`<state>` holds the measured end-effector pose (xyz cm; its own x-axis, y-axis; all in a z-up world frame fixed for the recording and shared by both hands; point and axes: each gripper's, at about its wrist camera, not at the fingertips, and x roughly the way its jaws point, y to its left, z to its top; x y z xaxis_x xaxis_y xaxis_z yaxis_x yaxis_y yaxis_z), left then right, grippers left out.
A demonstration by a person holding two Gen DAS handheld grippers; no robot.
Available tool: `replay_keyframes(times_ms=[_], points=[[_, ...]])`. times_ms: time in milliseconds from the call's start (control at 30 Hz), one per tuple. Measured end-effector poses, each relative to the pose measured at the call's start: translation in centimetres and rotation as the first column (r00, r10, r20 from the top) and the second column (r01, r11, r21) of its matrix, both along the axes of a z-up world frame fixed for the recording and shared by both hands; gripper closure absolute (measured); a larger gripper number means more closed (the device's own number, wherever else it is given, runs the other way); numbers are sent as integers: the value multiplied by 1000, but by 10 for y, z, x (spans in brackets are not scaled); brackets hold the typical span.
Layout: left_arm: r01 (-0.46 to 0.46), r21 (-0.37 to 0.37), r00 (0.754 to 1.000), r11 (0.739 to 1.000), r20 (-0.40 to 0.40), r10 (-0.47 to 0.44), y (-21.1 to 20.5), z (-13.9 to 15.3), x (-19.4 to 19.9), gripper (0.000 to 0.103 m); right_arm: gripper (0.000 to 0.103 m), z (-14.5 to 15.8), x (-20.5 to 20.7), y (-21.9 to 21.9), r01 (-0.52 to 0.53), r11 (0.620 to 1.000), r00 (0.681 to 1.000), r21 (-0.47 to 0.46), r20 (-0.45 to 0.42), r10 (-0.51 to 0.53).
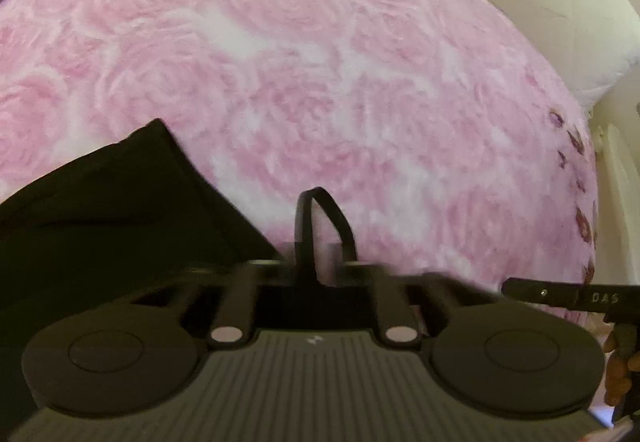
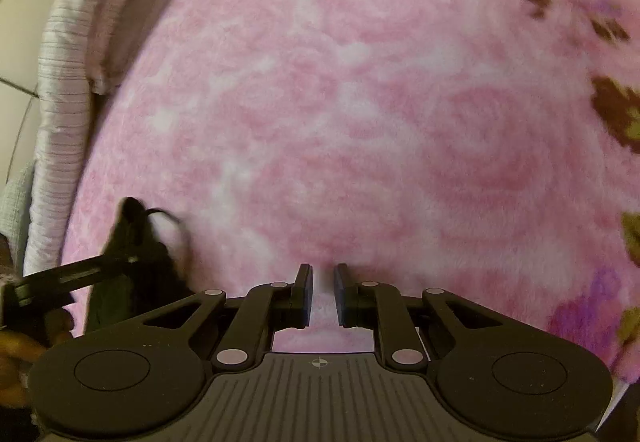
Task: Fold clothes
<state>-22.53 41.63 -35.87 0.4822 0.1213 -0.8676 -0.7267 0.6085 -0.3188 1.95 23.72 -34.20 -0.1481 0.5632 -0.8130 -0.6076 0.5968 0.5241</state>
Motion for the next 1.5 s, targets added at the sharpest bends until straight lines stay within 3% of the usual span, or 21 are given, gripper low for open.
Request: replay_keyframes(times_ms=[100, 133, 200, 233, 267, 333, 433, 533, 633, 733, 800, 867, 933, 1000, 1100, 1133, 1233, 1367, 1500], points=[[-36, -8, 996, 999, 84, 36, -1, 11, -12, 100, 88, 4, -29, 5, -122, 981, 984, 153, -114, 140], [-52, -9, 993, 999, 102, 52, 0, 13, -16, 100, 89, 1, -41, 9, -162, 976, 973, 147, -141, 182], [-84, -9, 987, 996, 136, 84, 3, 18, -25, 100, 89, -13, -60, 13, -199, 979, 972, 49, -118, 204], [-103, -14, 982, 995, 157, 104, 3, 21, -29, 100, 99, -19, -61, 11, -181, 983, 977, 25, -112, 183], [-123, -19, 976, 992, 180, 125, 4, 24, -34, 100, 103, -26, -62, 9, -163, 987, 981, 1, -105, 162], [-161, -29, 961, 987, 224, 163, 4, 30, -45, 100, 103, -32, -63, 8, -143, 989, 986, -33, -94, 140], [-183, 14, 943, 983, 285, 171, 1, 48, -52, 100, 103, -30, -65, 10, -158, 986, 985, -61, -80, 153], [-214, 51, 906, 975, 384, 179, -1, 74, -58, 100, 103, -31, -63, 9, -147, 987, 986, -71, -93, 141], [-326, 105, 834, 940, 501, 233, 1, 106, -80, 103, 103, -31, -63, 9, -144, 987, 986, -75, -99, 137], [-447, 95, 773, 889, 542, 330, 8, 130, -111, 103, 103, -30, -62, 5, -142, 987, 986, -73, -103, 134], [-491, 57, 765, 869, 505, 399, 8, 126, -134, 103, 103, -28, -61, 4, -149, 986, 984, -76, -108, 140], [-463, 21, 802, 886, 434, 409, 1, 111, -134, 103, 103, -29, -61, 6, -158, 984, 983, -77, -106, 149], [-430, -18, 840, 902, 359, 408, -7, 94, -132, 92, 103, -26, -61, 10, -151, 985, 984, -82, -108, 141], [-399, -60, 872, 915, 282, 399, -15, 78, -130, 88, 102, -19, -61, 13, -139, 986, 987, -87, -93, 131], [-356, -113, 910, 928, 186, 372, -27, 57, -127, 88, 99, 4, -62, 15, -166, 982, 985, -92, 38, 170], [-344, -118, 914, 932, 184, 361, -31, 55, -124, 88, 99, 8, -62, 17, -187, 978, 978, -97, 77, 195], [-301, -97, 925, 949, 211, 315, -27, 59, -111, 81, 99, 5, -58, 16, -212, 971, 973, -114, 72, 221], [-184, 24, 968, 983, 178, 177, -1, 71, -77, 74, 99, 1, -57, 7, -189, 976, 979, -112, 57, 196], [-82, -12, 984, 997, 156, 83, 18, 59, -47, 73, 99, 2, -50, 2, -158, 980, 984, -121, 57, 166]])
